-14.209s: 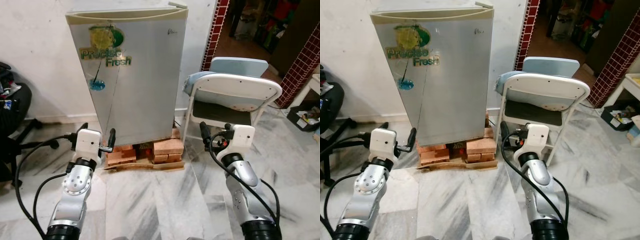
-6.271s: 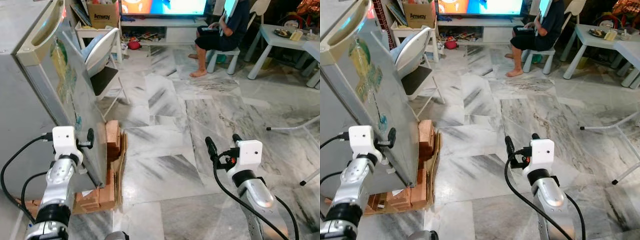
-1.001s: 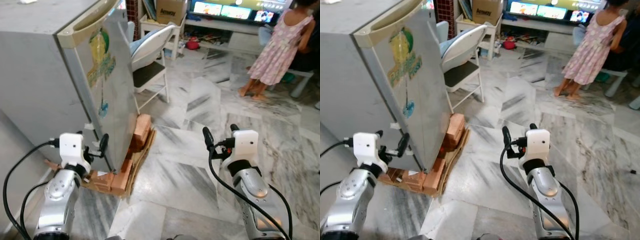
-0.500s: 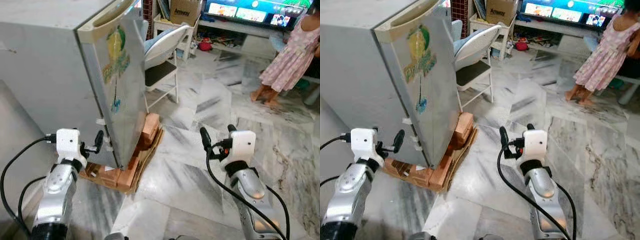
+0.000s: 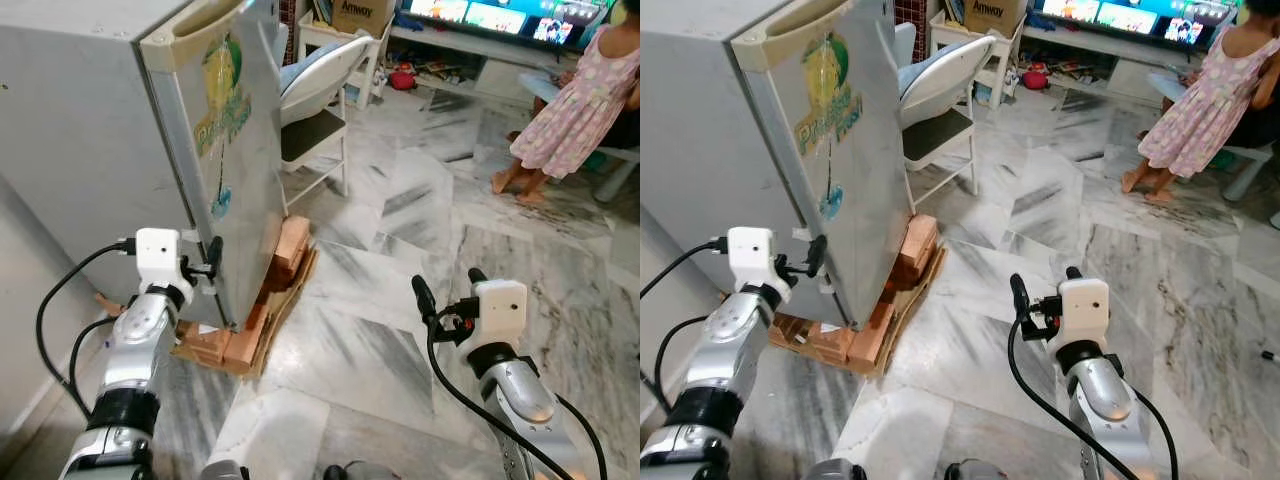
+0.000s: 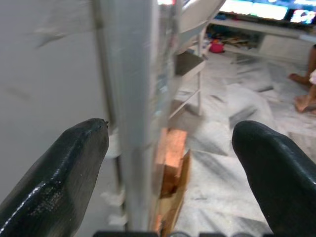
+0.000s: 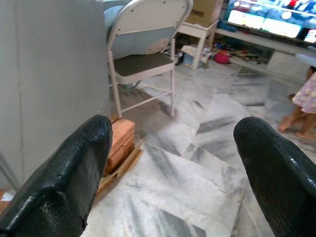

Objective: Restocking fridge

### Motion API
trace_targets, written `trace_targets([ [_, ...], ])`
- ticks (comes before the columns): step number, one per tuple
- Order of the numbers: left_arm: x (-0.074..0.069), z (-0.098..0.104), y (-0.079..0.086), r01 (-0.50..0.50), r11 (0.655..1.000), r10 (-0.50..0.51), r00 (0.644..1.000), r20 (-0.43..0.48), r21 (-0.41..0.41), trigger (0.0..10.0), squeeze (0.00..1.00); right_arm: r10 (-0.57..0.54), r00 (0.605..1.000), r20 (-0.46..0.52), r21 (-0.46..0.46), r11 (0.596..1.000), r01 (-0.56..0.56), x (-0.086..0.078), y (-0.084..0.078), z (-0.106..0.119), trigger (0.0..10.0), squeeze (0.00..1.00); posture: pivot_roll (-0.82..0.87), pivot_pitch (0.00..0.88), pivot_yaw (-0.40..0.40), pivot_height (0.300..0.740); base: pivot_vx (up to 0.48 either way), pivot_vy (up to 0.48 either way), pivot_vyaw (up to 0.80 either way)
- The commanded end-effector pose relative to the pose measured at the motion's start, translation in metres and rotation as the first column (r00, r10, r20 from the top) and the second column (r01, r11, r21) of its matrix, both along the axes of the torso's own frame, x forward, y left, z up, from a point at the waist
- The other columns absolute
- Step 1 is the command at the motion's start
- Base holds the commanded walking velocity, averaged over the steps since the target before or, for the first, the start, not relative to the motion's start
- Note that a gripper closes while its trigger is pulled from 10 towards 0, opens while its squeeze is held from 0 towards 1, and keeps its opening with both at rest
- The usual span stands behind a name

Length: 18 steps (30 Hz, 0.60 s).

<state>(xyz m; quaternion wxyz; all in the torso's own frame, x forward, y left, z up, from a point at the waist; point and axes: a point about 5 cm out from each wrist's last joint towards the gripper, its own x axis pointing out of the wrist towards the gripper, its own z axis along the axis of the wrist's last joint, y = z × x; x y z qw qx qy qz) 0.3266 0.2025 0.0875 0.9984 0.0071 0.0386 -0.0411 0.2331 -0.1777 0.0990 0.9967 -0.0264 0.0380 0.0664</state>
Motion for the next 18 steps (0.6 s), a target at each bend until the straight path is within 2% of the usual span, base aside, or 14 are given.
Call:
trace_targets([
  [1,0.008,0.002,-0.006,0.014,1.0,-0.014,1.0,0.0,-0.015,10.0,0.0,-0.003,1.0,0.002,-0.021,1.0,0.003,-0.004,-0.007,0.006,10.0,0.0,-0.13,0.126,-0.101,0.74,0.0,0.0,0.0],
  [9,0.026,0.013,-0.013,-0.026,1.0,0.026,0.999,0.025,0.0,10.0,0.0,0.006,1.0,-0.017,-0.053,0.999,-0.007,-0.013,-0.014,0.011,10.0,0.0,-0.17,0.139,-0.122,0.74,0.0,0.0,0.0],
  [18,0.034,0.018,-0.008,-0.103,0.993,0.102,0.995,0.023,0.052,10.0,0.0,0.01,0.999,-0.032,-0.071,0.997,-0.013,-0.018,-0.018,0.015,10.0,0.0,-0.19,0.147,-0.136,0.74,0.0,0.0,0.0],
])
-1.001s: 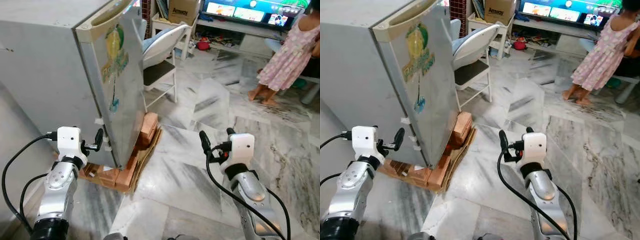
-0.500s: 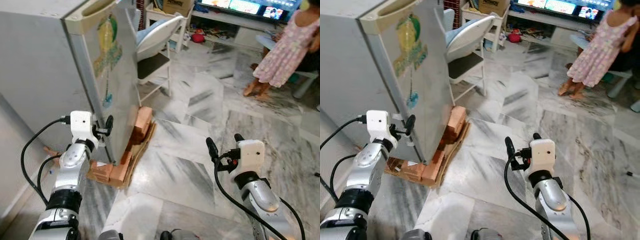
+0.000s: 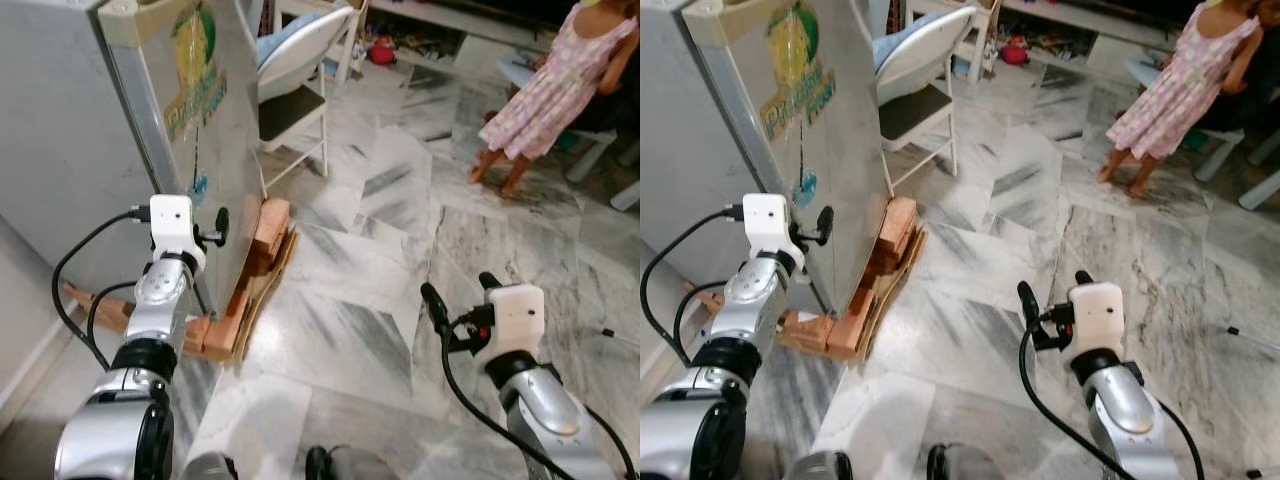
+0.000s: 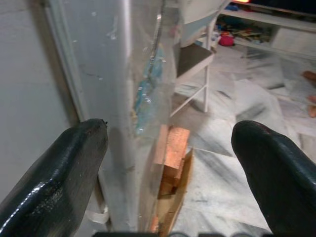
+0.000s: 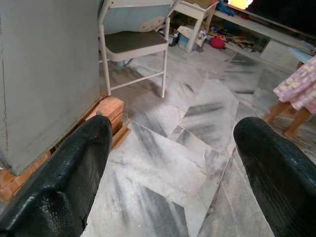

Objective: Restocking fridge

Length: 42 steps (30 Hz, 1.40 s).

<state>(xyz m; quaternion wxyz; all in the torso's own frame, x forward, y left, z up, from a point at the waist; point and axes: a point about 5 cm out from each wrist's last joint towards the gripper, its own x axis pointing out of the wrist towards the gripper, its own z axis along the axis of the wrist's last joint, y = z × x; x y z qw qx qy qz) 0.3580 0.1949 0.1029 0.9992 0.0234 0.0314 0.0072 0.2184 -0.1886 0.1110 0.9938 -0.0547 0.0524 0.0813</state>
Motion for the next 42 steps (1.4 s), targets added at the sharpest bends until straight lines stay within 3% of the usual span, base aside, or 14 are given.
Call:
trace_targets([
  [1,0.004,0.003,0.0,-0.022,0.999,0.022,1.0,0.001,0.023,10.0,0.0,-0.019,1.0,-0.007,-0.016,1.0,0.019,-0.004,-0.008,0.004,10.0,0.0,-0.19,0.147,-0.136,0.74,0.0,0.0,0.0],
  [11,0.01,0.007,0.0,-0.038,0.997,0.038,0.999,0.001,0.074,10.0,0.0,-0.016,1.0,-0.016,-0.024,1.0,0.015,-0.005,-0.009,0.007,10.0,0.0,-0.21,0.15,-0.144,0.74,0.0,0.0,0.0],
  [18,0.025,0.026,-0.009,-0.043,0.987,0.043,0.999,0.003,0.157,10.0,0.0,-0.013,1.0,-0.024,-0.028,1.0,0.012,-0.009,-0.009,0.008,10.0,0.0,-0.22,0.151,-0.143,0.74,0.0,0.0,0.0],
  [22,0.029,0.032,-0.015,-0.036,0.989,0.034,0.999,0.015,0.141,10.0,0.0,-0.017,1.0,-0.024,-0.025,1.0,0.016,-0.009,-0.009,0.008,10.0,0.0,-0.22,0.148,-0.139,0.74,0.0,0.0,0.0],
  [27,0.031,0.036,-0.062,0.157,0.983,-0.161,0.986,0.036,0.095,10.0,0.0,-0.002,1.0,-0.026,0.005,1.0,0.003,-0.005,-0.002,0.006,10.0,0.0,-0.19,0.138,-0.134,0.74,0.0,0.0,0.0],
  [30,0.024,0.033,-0.093,0.316,0.943,-0.324,0.944,0.068,0.102,10.0,0.0,0.006,1.0,-0.015,0.027,1.0,-0.006,0.001,0.005,0.005,10.0,0.0,-0.17,0.121,-0.125,0.74,0.0,0.0,0.0],
  [32,0.019,0.026,-0.094,0.35,0.932,-0.357,0.932,0.069,0.093,10.0,0.0,0.009,1.0,-0.011,0.036,0.999,-0.009,0.005,0.009,0.003,10.0,0.0,-0.14,0.11,-0.117,0.74,0.0,0.0,0.0],
  [35,0.007,0.012,-0.073,0.351,0.933,-0.356,0.932,0.068,0.081,10.0,0.0,0.015,1.0,-0.005,0.061,0.998,-0.015,0.01,0.016,0.0,10.0,0.0,-0.11,0.098,-0.106,0.74,0.0,0.0,0.0],
  [37,0.004,0.009,-0.068,0.349,0.934,-0.355,0.933,0.068,0.082,10.0,0.0,0.017,1.0,-0.004,0.063,0.998,-0.016,0.012,0.017,-0.001,10.0,0.0,-0.1,0.096,-0.105,0.74,0.0,0.0,0.0],
  [42,-0.033,-0.007,-0.02,0.315,0.941,-0.324,0.944,0.065,0.121,10.0,0.0,0.01,1.0,0.007,0.109,0.994,-0.01,0.024,0.027,-0.006,10.0,0.0,-0.03,0.062,-0.078,0.74,0.0,0.0,0.0],
])
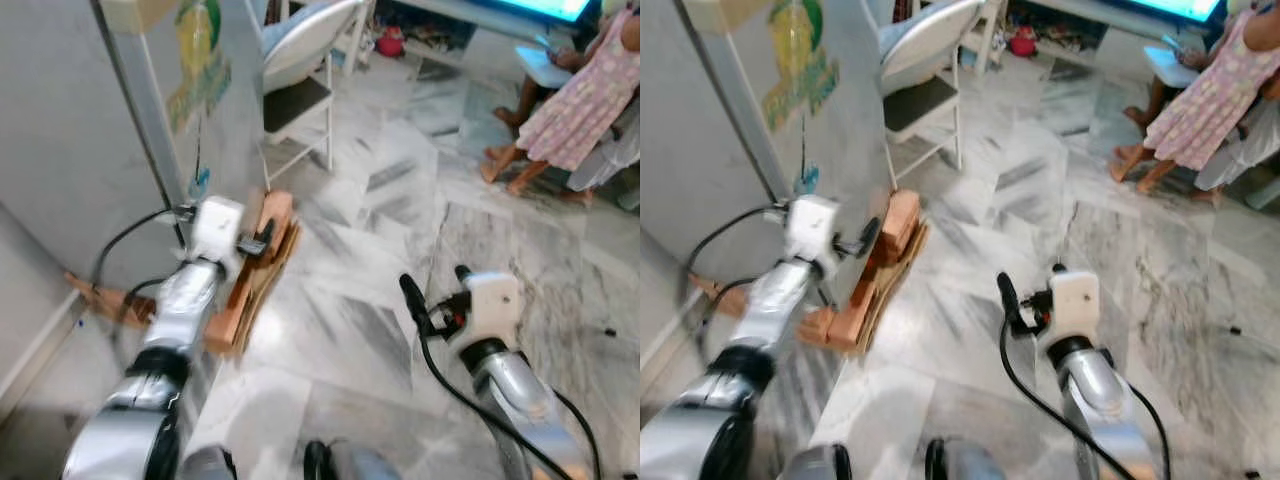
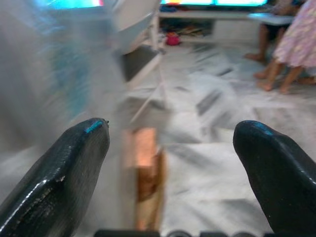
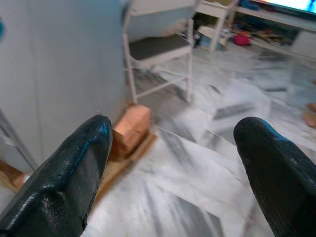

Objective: Restocking fridge

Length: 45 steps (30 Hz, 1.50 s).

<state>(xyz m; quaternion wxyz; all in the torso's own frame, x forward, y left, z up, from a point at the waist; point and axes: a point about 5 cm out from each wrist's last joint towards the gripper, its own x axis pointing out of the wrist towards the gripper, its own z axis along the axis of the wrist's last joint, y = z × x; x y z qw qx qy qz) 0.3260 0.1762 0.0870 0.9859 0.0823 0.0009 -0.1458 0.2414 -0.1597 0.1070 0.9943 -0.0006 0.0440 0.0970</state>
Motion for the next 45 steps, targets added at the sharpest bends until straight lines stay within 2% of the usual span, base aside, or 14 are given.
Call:
trace_targets([
  [1,-0.006,0.008,0.005,0.007,1.0,-0.007,1.0,0.03,0.004,10.0,0.0,-0.019,1.0,0.001,0.004,1.0,0.019,0.002,0.0,-0.002,10.0,0.0,-0.03,0.06,-0.076,0.74,0.0,0.0,0.0],
  [4,-0.028,0.005,0.026,-0.058,0.998,0.058,0.998,0.028,0.016,10.0,0.0,-0.035,0.999,0.005,0.022,0.999,0.035,0.008,0.001,-0.003,10.0,0.0,0.0,0.049,-0.064,0.74,0.0,0.0,0.0],
  [5,-0.041,0.006,0.039,-0.112,0.994,0.111,0.993,0.031,0.02,10.0,0.0,-0.043,0.999,0.009,0.028,0.999,0.043,0.01,0.001,-0.004,10.0,0.0,0.01,0.044,-0.061,0.74,0.0,0.0,-0.8],
  [7,-0.051,0.004,0.049,-0.156,0.987,0.156,0.987,0.028,0.024,10.0,0.0,-0.046,0.999,0.008,0.031,0.998,0.046,0.011,0.001,-0.005,10.0,0.0,0.02,0.041,-0.06,0.74,0.0,0.0,-0.8],
  [9,-0.062,0.001,0.055,-0.188,0.982,0.188,0.982,0.014,0.019,10.0,0.0,-0.044,0.999,0.011,0.03,0.999,0.044,0.011,0.002,-0.007,10.0,0.0,0.03,0.034,-0.057,0.74,0.0,0.159,-0.8],
  [12,-0.07,-0.003,0.052,-0.185,0.982,0.186,0.983,-0.002,0.024,10.0,0.0,-0.041,0.999,0.019,0.031,0.999,0.041,0.013,0.004,-0.007,10.0,0.0,0.03,0.026,-0.056,0.74,0.0,0.376,-0.8],
  [23,-0.069,0.004,0.033,-0.149,0.989,0.149,0.989,-0.02,0.005,10.0,0.0,-0.046,0.998,0.046,0.028,0.999,0.045,0.019,0.003,-0.006,10.0,0.0,0.02,0.011,-0.056,0.74,0.224,0.399,-0.73],
  [27,-0.068,0.006,0.028,-0.14,0.99,0.14,0.99,-0.019,-0.003,10.0,0.0,-0.049,0.997,0.052,0.027,0.999,0.047,0.02,0.002,-0.005,10.0,0.0,0.02,0.009,-0.056,0.74,0.278,0.0,-0.48],
  [40,-0.078,-0.002,0.024,-0.174,0.985,0.174,0.983,-0.056,-0.001,10.0,0.0,-0.036,0.998,0.051,0.017,0.999,0.035,0.02,0.002,-0.009,10.0,0.0,0.02,0.01,-0.067,0.74,0.0,0.0,0.0],
  [45,-0.07,-0.007,0.022,-0.166,0.986,0.165,0.983,-0.085,-0.007,10.0,0.0,-0.023,0.999,0.047,0.018,1.0,0.022,0.02,0.005,-0.01,10.0,0.0,0.03,0.006,-0.071,0.74,0.0,0.0,0.0],
])
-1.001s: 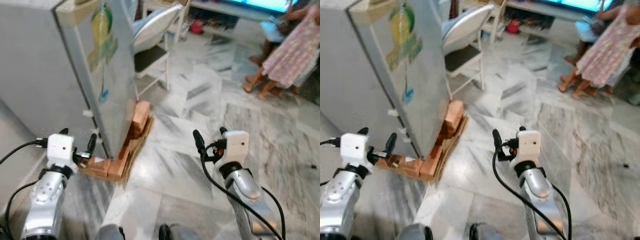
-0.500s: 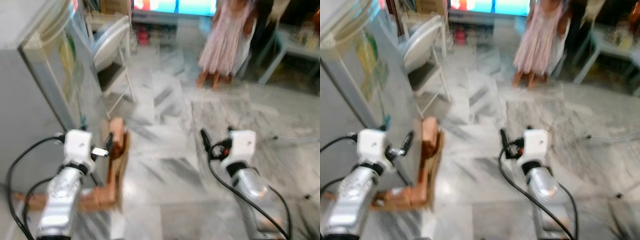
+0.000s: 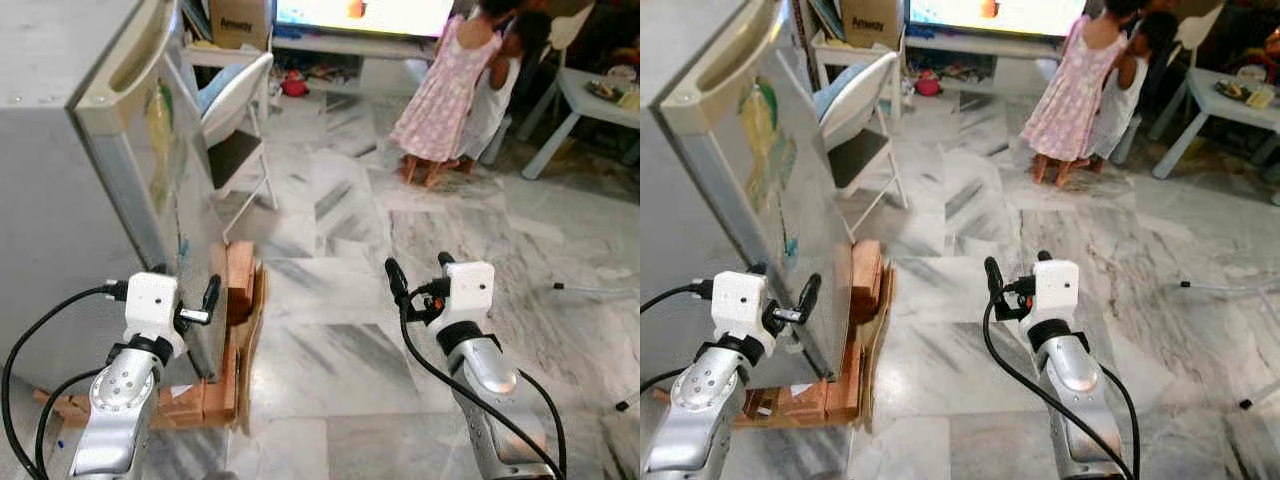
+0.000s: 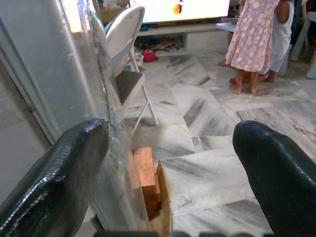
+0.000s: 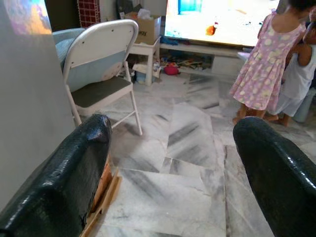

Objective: Restocking fridge

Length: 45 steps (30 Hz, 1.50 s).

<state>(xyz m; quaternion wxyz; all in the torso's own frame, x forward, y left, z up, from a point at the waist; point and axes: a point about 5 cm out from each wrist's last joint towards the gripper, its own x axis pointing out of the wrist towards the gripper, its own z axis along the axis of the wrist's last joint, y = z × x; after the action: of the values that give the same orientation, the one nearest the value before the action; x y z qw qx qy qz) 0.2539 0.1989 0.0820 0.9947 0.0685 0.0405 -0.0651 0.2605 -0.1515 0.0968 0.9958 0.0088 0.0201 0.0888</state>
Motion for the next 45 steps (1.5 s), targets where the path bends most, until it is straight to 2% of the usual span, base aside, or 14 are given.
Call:
trace_targets([
  [1,0.004,-0.003,-0.001,0.002,1.0,-0.002,1.0,-0.018,0.002,10.0,0.0,-0.005,1.0,0.002,-0.005,1.0,0.005,0.001,-0.003,0.0,10.0,0.0,0.02,0.004,-0.072,0.74,0.0,0.0,0.0],
  [4,0.007,-0.003,0.0,-0.001,1.0,0.001,1.0,-0.021,0.001,10.0,0.0,-0.005,1.0,0.002,-0.004,1.0,0.005,0.002,-0.003,0.0,10.0,0.0,0.02,0.003,-0.072,0.74,0.0,0.0,0.0],
  [6,0.022,-0.007,0.005,-0.053,0.999,0.053,0.998,-0.041,0.002,10.0,0.0,-0.005,1.0,-0.001,-0.005,1.0,0.005,0.001,-0.003,-0.001,10.0,0.0,0.01,0.0,-0.069,0.74,0.0,0.0,0.0],
  [10,0.037,-0.01,0.012,-0.103,0.995,0.103,0.993,-0.057,0.002,10.0,0.0,-0.009,1.0,-0.009,-0.01,1.0,0.009,-0.002,-0.005,-0.003,10.0,0.0,-0.01,0.001,-0.065,0.74,0.0,0.0,0.0],
  [19,0.057,-0.011,0.013,-0.135,0.991,0.134,0.988,-0.078,-0.012,10.0,0.0,-0.017,1.0,-0.012,-0.016,1.0,0.017,-0.005,-0.007,-0.004,10.0,0.0,-0.04,0.007,-0.063,0.74,0.0,0.0,0.0],
  [25,0.074,-0.006,0.018,-0.194,0.981,0.193,0.978,-0.079,0.0,10.0,0.0,-0.023,1.0,-0.012,-0.018,1.0,0.022,-0.006,-0.008,-0.003,10.0,0.0,-0.04,0.01,-0.061,0.74,0.0,0.0,0.0],
  [31,0.077,-0.007,0.025,-0.224,0.975,0.224,0.971,-0.088,0.013,10.0,0.0,-0.023,1.0,-0.013,-0.015,1.0,0.023,-0.006,-0.007,-0.004,10.0,0.0,-0.04,0.011,-0.058,0.74,0.0,0.0,0.0],
  [36,0.069,-0.02,0.028,-0.207,0.978,0.211,0.97,-0.118,0.039,10.0,0.0,-0.027,1.0,-0.017,-0.012,1.0,0.026,-0.007,-0.006,-0.005,10.0,0.0,-0.04,0.013,-0.05,0.74,0.0,0.0,0.0],
  [41,0.071,-0.02,0.031,-0.223,0.974,0.227,0.966,-0.121,0.049,10.0,0.0,-0.026,0.999,-0.018,-0.009,1.0,0.026,-0.007,-0.005,-0.006,10.0,0.0,-0.04,0.013,-0.05,0.74,0.0,0.0,0.0],
  [45,0.076,-0.017,0.027,-0.202,0.979,0.205,0.972,-0.118,0.04,10.0,0.0,-0.027,0.999,-0.018,-0.008,1.0,0.027,-0.007,-0.005,-0.006,10.0,0.0,-0.04,0.013,-0.049,0.74,0.0,0.0,0.0],
])
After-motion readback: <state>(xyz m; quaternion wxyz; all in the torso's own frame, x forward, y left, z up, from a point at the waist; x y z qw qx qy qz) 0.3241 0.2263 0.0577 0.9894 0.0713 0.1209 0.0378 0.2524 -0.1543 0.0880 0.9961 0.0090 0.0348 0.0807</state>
